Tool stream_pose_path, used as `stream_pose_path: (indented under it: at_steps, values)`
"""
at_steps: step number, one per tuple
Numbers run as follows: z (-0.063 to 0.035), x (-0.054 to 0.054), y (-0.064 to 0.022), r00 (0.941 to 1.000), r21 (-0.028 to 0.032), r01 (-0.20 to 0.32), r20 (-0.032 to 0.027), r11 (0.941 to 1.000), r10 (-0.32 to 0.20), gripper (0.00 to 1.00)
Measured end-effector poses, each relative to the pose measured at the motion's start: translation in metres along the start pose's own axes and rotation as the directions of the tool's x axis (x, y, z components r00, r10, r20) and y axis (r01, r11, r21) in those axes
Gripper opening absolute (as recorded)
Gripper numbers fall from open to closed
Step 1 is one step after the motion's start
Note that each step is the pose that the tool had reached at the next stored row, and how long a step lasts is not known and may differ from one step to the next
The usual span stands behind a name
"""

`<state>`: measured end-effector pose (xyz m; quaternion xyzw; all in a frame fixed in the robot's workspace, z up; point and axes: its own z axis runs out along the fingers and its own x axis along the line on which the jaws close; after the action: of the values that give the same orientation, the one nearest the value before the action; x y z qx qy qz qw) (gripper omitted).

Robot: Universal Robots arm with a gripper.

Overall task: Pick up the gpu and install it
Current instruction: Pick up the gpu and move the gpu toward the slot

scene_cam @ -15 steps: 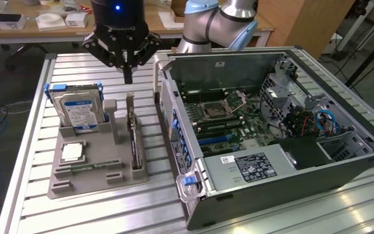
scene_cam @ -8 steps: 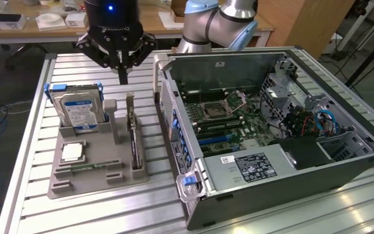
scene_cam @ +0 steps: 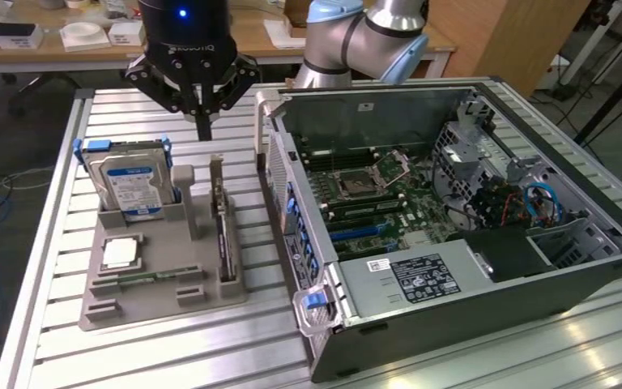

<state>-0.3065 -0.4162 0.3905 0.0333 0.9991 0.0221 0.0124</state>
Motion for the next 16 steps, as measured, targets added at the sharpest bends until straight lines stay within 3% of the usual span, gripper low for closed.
stream_pose_path:
  at_steps: [8, 13, 16]
  values:
    - [0.0000, 0.0000, 0.0000, 1.0000, 0.0000, 0.000, 0.0000, 1.0000, 0.000, 0.11]
    - [0.0000, 0.0000, 0.0000, 1.0000, 0.0000, 0.000, 0.0000, 1.0000, 0.000, 0.35]
    - [0.0000, 0.0000, 0.0000, 1.0000, 0.0000, 0.000, 0.0000, 1.0000, 0.000, 0.41]
